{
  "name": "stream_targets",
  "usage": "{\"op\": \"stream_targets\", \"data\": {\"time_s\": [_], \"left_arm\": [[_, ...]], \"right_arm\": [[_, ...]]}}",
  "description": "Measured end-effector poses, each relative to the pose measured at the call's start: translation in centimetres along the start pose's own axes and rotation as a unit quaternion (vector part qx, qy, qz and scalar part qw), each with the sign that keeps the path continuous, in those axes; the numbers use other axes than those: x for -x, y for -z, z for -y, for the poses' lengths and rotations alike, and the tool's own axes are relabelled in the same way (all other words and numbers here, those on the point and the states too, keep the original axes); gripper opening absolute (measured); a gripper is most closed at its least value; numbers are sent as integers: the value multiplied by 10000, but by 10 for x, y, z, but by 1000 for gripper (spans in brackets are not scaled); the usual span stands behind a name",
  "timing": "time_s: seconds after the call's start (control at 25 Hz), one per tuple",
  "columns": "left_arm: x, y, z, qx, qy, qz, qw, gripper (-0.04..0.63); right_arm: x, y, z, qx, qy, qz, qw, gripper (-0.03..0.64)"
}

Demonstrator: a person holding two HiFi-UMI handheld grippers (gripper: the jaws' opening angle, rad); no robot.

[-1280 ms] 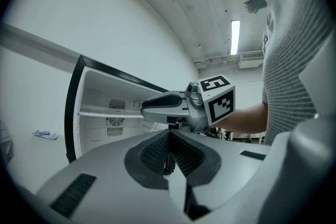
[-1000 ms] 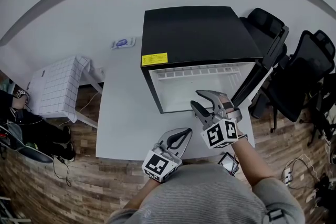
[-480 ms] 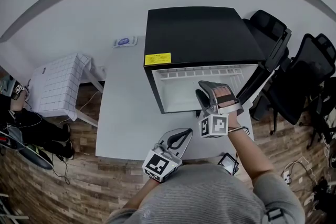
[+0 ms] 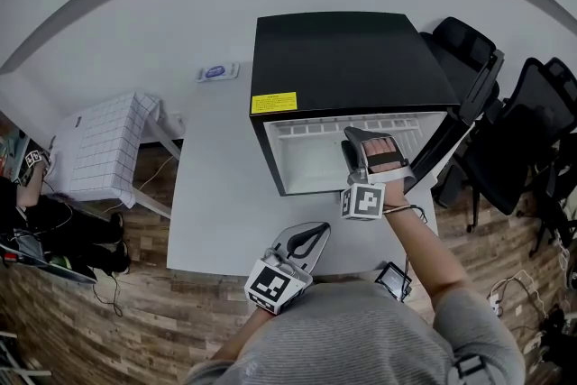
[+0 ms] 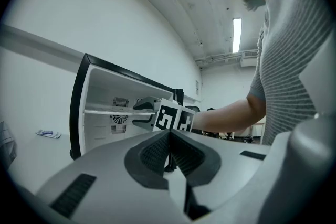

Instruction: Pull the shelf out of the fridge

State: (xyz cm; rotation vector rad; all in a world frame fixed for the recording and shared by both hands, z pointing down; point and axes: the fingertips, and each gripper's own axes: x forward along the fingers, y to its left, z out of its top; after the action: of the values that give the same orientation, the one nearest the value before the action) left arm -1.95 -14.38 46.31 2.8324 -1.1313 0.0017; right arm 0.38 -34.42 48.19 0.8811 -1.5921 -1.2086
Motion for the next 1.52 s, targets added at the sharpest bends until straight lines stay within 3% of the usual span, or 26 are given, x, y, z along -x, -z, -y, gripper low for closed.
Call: {"op": "stream_targets", "data": {"time_s": [0.52, 0.72, 0.84, 1.12, 1.52], "left_arm": [[0, 4, -1, 20, 10, -72, 10000, 11], [2, 5, -5, 3, -15, -94, 10000, 11], [2, 5, -5, 13, -20, -89, 10000, 11], [4, 5, -6, -48, -9, -54, 10000, 11], [7, 7, -9, -8, -58, -130, 9999, 11]], "right_arm": [[-42, 9, 13, 530, 52, -217, 9983, 161], [-49, 0, 18, 498, 145, -50, 9986, 161], [-56, 7, 13, 682, 157, -245, 9972, 161], [-71, 16, 14, 640, 204, -457, 9967, 161], [-82, 4, 21, 420, 214, -380, 9982, 161]]}}
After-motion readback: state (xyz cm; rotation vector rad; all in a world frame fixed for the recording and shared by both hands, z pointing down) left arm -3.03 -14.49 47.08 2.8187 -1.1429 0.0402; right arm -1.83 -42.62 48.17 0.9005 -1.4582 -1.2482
